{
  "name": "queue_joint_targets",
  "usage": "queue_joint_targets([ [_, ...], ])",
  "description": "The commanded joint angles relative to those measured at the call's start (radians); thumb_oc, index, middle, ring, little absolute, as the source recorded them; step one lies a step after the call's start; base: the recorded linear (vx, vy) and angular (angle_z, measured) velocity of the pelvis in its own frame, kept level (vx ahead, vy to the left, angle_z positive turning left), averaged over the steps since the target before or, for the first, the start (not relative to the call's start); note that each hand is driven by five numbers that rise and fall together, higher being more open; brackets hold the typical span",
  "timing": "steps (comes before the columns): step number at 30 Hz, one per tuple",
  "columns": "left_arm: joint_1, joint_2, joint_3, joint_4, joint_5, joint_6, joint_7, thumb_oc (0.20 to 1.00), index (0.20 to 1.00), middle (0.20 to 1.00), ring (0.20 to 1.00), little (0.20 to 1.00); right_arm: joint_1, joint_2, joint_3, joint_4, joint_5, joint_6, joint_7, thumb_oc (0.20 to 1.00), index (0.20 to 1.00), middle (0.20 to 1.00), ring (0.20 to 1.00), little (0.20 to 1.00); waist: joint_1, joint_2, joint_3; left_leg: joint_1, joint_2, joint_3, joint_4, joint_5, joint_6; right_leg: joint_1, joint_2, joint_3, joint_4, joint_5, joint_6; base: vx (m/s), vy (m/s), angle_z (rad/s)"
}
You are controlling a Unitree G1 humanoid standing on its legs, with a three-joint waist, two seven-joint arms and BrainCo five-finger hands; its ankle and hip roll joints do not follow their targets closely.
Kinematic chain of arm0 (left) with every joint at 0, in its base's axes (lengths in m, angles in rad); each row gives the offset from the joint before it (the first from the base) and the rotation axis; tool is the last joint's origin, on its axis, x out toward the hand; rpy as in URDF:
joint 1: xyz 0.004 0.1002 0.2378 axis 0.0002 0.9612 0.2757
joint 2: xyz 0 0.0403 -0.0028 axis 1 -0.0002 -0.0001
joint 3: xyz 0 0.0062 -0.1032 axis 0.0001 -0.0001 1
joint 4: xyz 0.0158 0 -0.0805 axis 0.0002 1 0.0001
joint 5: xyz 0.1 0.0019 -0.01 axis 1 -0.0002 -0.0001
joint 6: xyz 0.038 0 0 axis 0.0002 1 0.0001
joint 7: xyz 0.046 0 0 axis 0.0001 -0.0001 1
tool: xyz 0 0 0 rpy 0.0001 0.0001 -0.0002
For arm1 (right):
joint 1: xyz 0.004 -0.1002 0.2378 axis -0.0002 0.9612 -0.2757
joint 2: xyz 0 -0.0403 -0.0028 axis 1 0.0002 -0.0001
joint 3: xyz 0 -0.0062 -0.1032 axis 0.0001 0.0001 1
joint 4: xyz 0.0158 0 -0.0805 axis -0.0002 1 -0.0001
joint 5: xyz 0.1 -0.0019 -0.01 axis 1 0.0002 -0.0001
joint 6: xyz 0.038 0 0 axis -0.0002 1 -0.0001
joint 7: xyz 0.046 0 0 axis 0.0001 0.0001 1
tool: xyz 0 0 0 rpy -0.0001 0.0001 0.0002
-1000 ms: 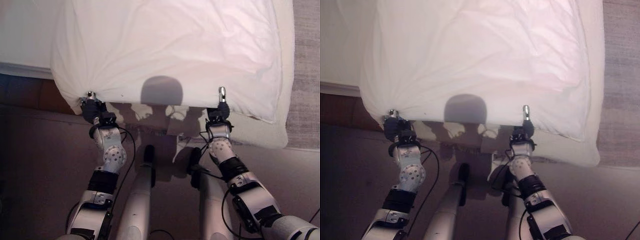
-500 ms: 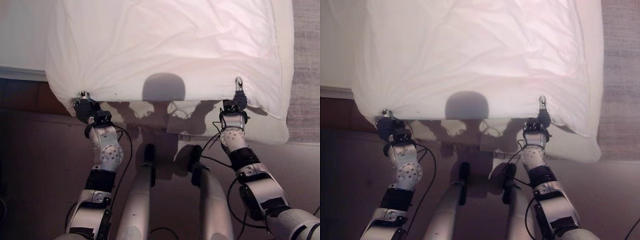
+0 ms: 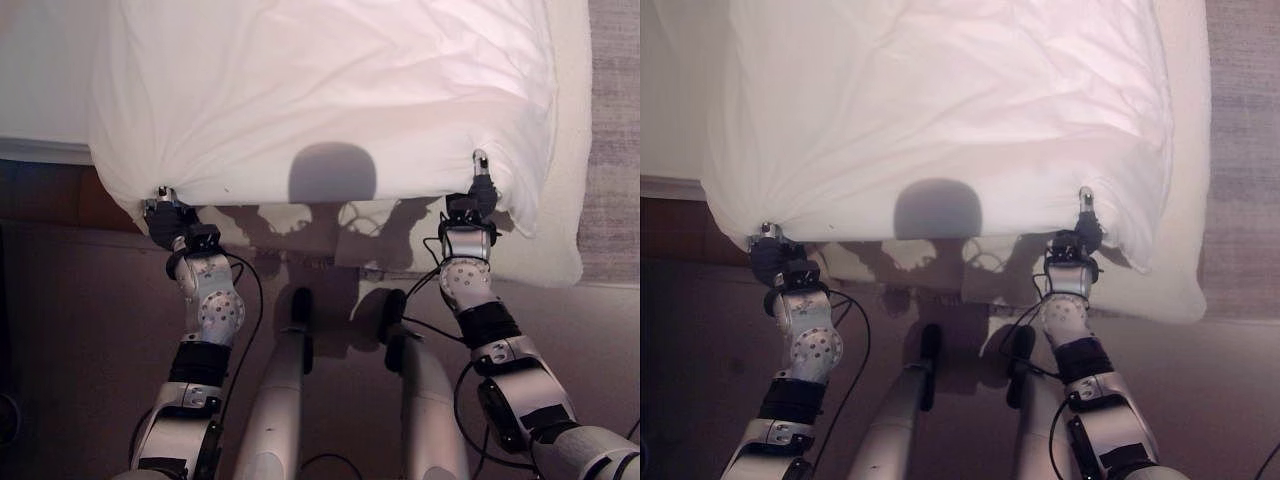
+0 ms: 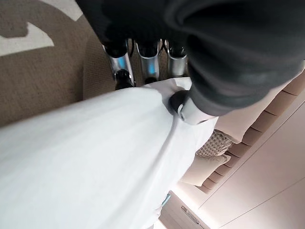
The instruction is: Make the bed
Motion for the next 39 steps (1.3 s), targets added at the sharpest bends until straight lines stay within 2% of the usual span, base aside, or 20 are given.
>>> queue_joint_targets([
  [1,0.138,0.010,0.153,-0.037,-0.024,-0.079,-0.024,1.000,1.000,1.000,1.000,1.000,0.105,-0.041,-0.054,-0.192,-0.093,-0.137,0.039,0.200,0.200,0.200,0.200,0.200,-0.016,0.066,-0.134,-0.041,-0.056,0.046,-0.052,0.036,0.048,-0.002,0.011,-0.007,-0.031,0.024,0.058,0.00,-0.009,-0.04],
  [3,0.142,0.010,0.153,-0.036,-0.029,-0.080,-0.029,1.000,1.000,1.000,1.000,1.000,0.112,-0.039,-0.052,-0.200,-0.100,-0.137,0.033,0.200,0.200,0.200,0.200,0.200,-0.017,0.065,-0.140,-0.047,-0.056,0.046,-0.055,0.044,0.049,-0.007,0.011,-0.007,-0.035,0.031,0.056,-0.01,-0.001,-0.03],
  [7,0.238,-0.048,0.102,-0.003,-0.115,-0.032,-0.104,1.000,1.000,1.000,1.000,1.000,0.181,-0.019,0.014,-0.405,-0.138,-0.146,0.090,0.200,0.200,0.200,0.200,0.200,-0.028,0.058,-0.127,-0.034,-0.053,0.051,-0.068,0.045,0.050,0.000,0.021,0.004,-0.043,0.032,0.057,0.00,-0.001,-0.02],
  [10,0.240,-0.049,0.102,-0.004,-0.116,-0.032,-0.106,1.000,1.000,1.000,1.000,1.000,0.184,-0.019,0.015,-0.409,-0.140,-0.146,0.088,0.200,0.200,0.200,0.200,0.200,-0.028,0.058,-0.130,-0.037,-0.053,0.052,-0.070,0.050,0.051,-0.003,0.021,0.005,-0.046,0.037,0.056,0.00,-0.003,-0.02],
  [12,0.305,-0.073,0.051,0.050,-0.161,0.022,-0.156,1.000,1.000,1.000,1.000,1.000,0.212,-0.031,0.051,-0.487,-0.142,-0.137,0.130,0.200,0.200,0.200,0.200,0.200,-0.032,0.051,-0.116,-0.028,-0.049,0.059,-0.069,0.048,0.050,0.004,0.022,0.011,-0.049,0.038,0.056,-0.01,-0.007,-0.02],
  [16,0.381,-0.092,0.011,0.055,-0.210,0.056,-0.212,1.000,1.000,1.000,1.000,1.000,0.227,-0.043,0.084,-0.561,-0.148,-0.136,0.150,0.200,0.200,0.200,0.200,0.200,-0.034,0.049,-0.107,-0.021,-0.047,0.059,-0.080,0.054,0.051,0.013,0.024,0.011,-0.062,0.046,0.056,-0.02,-0.010,-0.06],
  [18,0.439,-0.092,-0.041,0.073,-0.232,0.103,-0.247,1.000,1.000,1.000,1.000,1.000,0.230,-0.055,0.111,-0.592,-0.147,-0.125,0.164,0.200,0.200,0.200,0.200,0.200,-0.034,0.047,-0.101,-0.016,-0.048,0.059,-0.082,0.055,0.053,0.015,0.026,0.012,-0.063,0.049,0.055,0.00,0.000,0.00],
  [20,0.458,-0.091,-0.059,0.077,-0.238,0.119,-0.262,1.000,1.000,1.000,1.000,1.000,0.230,-0.057,0.116,-0.597,-0.141,-0.124,0.172,0.200,0.200,0.200,0.200,0.200,-0.034,0.049,-0.098,-0.015,-0.048,0.060,-0.083,0.057,0.053,0.016,0.026,0.013,-0.064,0.051,0.054,0.00,0.000,0.00],
  [21,0.499,-0.085,-0.118,0.071,-0.255,0.159,-0.302,1.000,1.000,1.000,1.000,1.000,0.232,-0.062,0.128,-0.606,-0.137,-0.119,0.183,0.200,0.200,0.200,0.200,0.200,-0.034,0.050,-0.093,-0.012,-0.047,0.060,-0.090,0.061,0.052,0.022,0.026,0.011,-0.070,0.053,0.055,0.00,0.000,0.00],
  [23,0.515,-0.080,-0.152,0.063,-0.266,0.178,-0.325,1.000,1.000,1.000,1.000,1.000,0.232,-0.062,0.134,-0.608,-0.131,-0.121,0.187,0.200,0.200,0.200,0.200,0.200,-0.035,0.051,-0.090,-0.011,-0.047,0.061,-0.090,0.062,0.053,0.025,0.026,0.011,-0.072,0.053,0.056,0.00,0.000,0.00],
  [24,0.542,-0.068,-0.214,0.071,-0.287,0.227,-0.372,1.000,1.000,1.000,1.000,1.000,0.231,-0.058,0.149,-0.609,-0.120,-0.121,0.195,0.200,0.200,0.200,0.200,0.200,-0.037,0.050,-0.086,-0.005,-0.046,0.061,-0.093,0.063,0.053,0.028,0.027,0.013,-0.074,0.054,0.055,0.00,0.000,0.00],
  [25,0.542,-0.068,-0.215,0.071,-0.287,0.227,-0.373,1.000,1.000,1.000,1.000,1.000,0.231,-0.058,0.149,-0.608,-0.119,-0.121,0.195,0.200,0.200,0.200,0.200,0.200,-0.037,0.050,-0.087,-0.005,-0.046,0.061,-0.093,0.063,0.053,0.028,0.027,0.013,-0.074,0.054,0.055,0.00,0.000,0.00],
  [26,0.553,-0.063,-0.262,0.072,-0.310,0.258,-0.406,1.000,1.000,1.000,1.000,1.000,0.230,-0.053,0.159,-0.605,-0.107,-0.122,0.203,0.200,0.200,0.200,0.200,0.200,-0.039,0.048,-0.083,-0.002,-0.048,0.061,-0.092,0.062,0.052,0.032,0.026,0.012,-0.073,0.054,0.055,0.00,0.000,0.00],
  [28,0.553,-0.062,-0.262,0.072,-0.310,0.258,-0.406,1.000,1.000,1.000,1.000,1.000,0.231,-0.053,0.159,-0.605,-0.106,-0.122,0.203,0.200,0.200,0.200,0.200,0.200,-0.039,0.048,-0.083,-0.001,-0.048,0.061,-0.092,0.062,0.052,0.032,0.026,0.012,-0.073,0.054,0.055,0.00,0.000,0.00],
  [31,0.525,-0.050,-0.377,0.090,-0.332,0.329,-0.469,1.000,1.000,1.000,1.000,1.000,0.223,-0.035,0.202,-0.588,-0.071,-0.117,0.216,0.200,0.200,0.200,0.200,0.200,-0.051,0.038,-0.080,0.001,-0.043,0.074,-0.085,0.055,0.053,0.028,0.030,0.024,-0.071,0.057,0.058,0.00,0.000,0.00],
  [34,0.509,-0.049,-0.391,0.096,-0.336,0.337,-0.477,1.000,1.000,1.000,1.000,1.000,0.221,-0.030,0.207,-0.583,-0.062,-0.116,0.220,0.200,0.200,0.200,0.200,0.200,-0.054,0.035,-0.080,-0.001,-0.041,0.077,-0.082,0.053,0.052,0.026,0.030,0.025,-0.069,0.058,0.058,0.00,0.000,0.00],
  [35,0.454,-0.056,-0.427,0.112,-0.334,0.361,-0.508,1.000,1.000,1.000,1.000,1.000,0.221,-0.025,0.232,-0.579,-0.045,-0.109,0.230,0.200,0.200,0.200,0.200,0.200,-0.064,0.026,-0.077,0.000,-0.039,0.084,-0.077,0.050,0.053,0.022,0.031,0.034,-0.067,0.062,0.060,-0.01,0.019,-0.04],
  [39,0.389,-0.068,-0.443,0.114,-0.332,0.354,-0.517,1.000,1.000,1.000,1.000,1.000,0.225,-0.016,0.241,-0.571,-0.028,-0.106,0.242,0.200,0.200,0.200,0.200,0.200,-0.072,0.015,-0.082,-0.006,-0.036,0.088,-0.073,0.049,0.051,0.014,0.033,0.038,-0.067,0.064,0.060,0.00,0.002,-0.05],
])
